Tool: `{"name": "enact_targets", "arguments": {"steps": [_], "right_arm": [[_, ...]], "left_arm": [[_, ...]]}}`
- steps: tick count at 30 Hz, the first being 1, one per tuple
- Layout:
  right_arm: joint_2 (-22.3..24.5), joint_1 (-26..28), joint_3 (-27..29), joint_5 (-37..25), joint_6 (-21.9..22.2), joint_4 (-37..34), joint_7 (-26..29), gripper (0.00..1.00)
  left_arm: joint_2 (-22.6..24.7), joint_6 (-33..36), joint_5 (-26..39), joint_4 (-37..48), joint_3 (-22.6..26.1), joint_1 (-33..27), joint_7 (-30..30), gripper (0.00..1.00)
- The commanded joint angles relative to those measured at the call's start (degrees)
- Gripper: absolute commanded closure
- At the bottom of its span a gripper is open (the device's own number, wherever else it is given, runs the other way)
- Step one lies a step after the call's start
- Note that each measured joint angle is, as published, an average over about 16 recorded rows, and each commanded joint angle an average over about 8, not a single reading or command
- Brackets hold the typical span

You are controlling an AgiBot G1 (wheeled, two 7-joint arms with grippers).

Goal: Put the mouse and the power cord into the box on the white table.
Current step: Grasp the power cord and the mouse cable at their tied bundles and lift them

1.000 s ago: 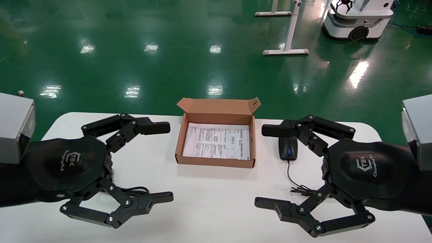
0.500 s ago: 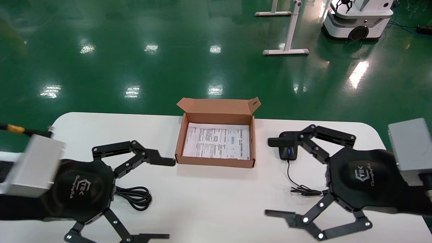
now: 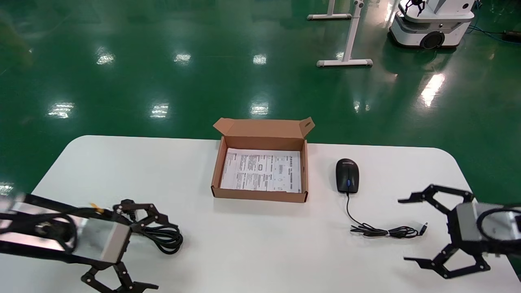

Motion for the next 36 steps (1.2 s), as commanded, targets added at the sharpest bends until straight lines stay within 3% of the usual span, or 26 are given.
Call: {"name": "enact_targets", "arguments": {"steps": [1, 14, 30, 31, 32, 36], "right_arm": [[-0.62, 1.17, -1.82, -2.97, -0.04, -2.47, -3.00, 0.00], [-8.64, 8.33, -8.70, -10.99, 1.74, -20.11, -15.45, 0.00], [-17.55, 14.14, -10.89, -15.35, 6.48, -39.50, -24.41, 0.00], [-17.97, 14.34, -10.83, -15.27, 6.65, -40.38, -24.52, 0.04], [-18.38, 14.52, -10.79, -15.21, 6.76, -41.18, -24.63, 0.15], [-19.65, 15.07, -10.83, -15.22, 6.40, -43.47, -25.06, 0.65]], "left_arm": [[1.48, -0.06, 2.15, 2.42, 3.08, -1.73, 2.07, 0.00], [11.78, -0.83, 14.08, 25.41, 15.72, -11.88, 14.97, 0.00], [22.68, -4.76, 18.84, 47.80, 19.65, -15.68, 27.91, 0.00], [23.07, -5.11, 18.93, 48.81, 19.69, -15.70, 28.45, 0.00], [23.43, -5.47, 18.99, 49.76, 19.70, -15.76, 28.95, 0.00], [24.43, -6.34, 18.87, 52.70, 19.53, -16.34, 30.58, 0.47]]}}
